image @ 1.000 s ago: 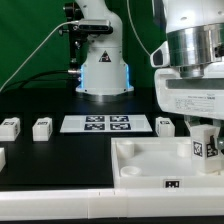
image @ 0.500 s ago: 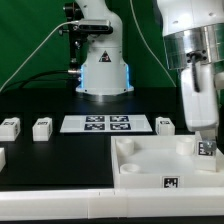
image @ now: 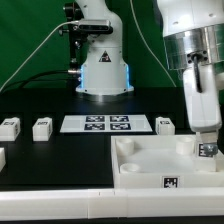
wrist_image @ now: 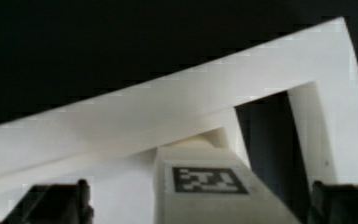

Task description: Assemble one leg

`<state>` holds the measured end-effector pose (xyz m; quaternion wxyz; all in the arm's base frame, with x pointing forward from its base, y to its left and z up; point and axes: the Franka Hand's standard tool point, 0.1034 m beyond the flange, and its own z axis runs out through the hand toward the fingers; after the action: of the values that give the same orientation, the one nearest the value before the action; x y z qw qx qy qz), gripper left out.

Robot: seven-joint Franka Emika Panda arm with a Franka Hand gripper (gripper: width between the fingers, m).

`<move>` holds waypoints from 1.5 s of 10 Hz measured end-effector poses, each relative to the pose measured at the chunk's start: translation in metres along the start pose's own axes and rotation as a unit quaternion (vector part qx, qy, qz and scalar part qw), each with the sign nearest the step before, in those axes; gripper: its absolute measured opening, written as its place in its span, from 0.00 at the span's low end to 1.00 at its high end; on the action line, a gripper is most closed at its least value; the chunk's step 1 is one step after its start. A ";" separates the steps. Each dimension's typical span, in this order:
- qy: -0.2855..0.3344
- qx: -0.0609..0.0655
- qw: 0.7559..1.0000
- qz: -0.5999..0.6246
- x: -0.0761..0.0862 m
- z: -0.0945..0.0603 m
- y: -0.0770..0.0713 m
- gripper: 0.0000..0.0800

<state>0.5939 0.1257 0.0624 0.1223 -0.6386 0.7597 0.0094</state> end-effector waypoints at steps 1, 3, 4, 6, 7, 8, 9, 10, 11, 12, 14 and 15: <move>0.000 0.000 0.999 -0.038 0.000 0.000 0.000 0.80; 0.002 0.000 0.984 -0.178 0.001 0.000 0.000 0.81; 0.002 0.001 0.973 -0.230 0.002 0.000 -0.001 0.81; 0.003 0.001 0.944 -0.330 0.004 -0.001 -0.002 0.81; 0.005 0.000 0.924 -0.383 0.005 -0.001 -0.003 0.81; 0.007 -0.001 0.900 -0.437 0.006 -0.001 -0.003 0.81; 0.012 -0.005 0.869 -0.495 0.005 -0.001 -0.003 0.81; 0.017 -0.010 0.838 -0.545 0.004 -0.001 -0.003 0.81; 0.018 -0.011 0.827 -0.561 0.004 -0.001 -0.003 0.81; 0.020 -0.014 0.785 -0.619 0.005 -0.001 -0.004 0.81; 0.021 -0.016 0.746 -0.666 0.007 -0.001 -0.005 0.81; 0.021 -0.016 0.748 -0.663 0.007 -0.001 -0.005 0.79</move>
Offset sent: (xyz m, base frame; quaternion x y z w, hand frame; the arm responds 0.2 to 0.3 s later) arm 0.0000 -0.0025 -0.0009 0.0007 0.0052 -0.3137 0.9495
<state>0.5973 0.1180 0.0628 0.0715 -0.9835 0.1479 -0.0756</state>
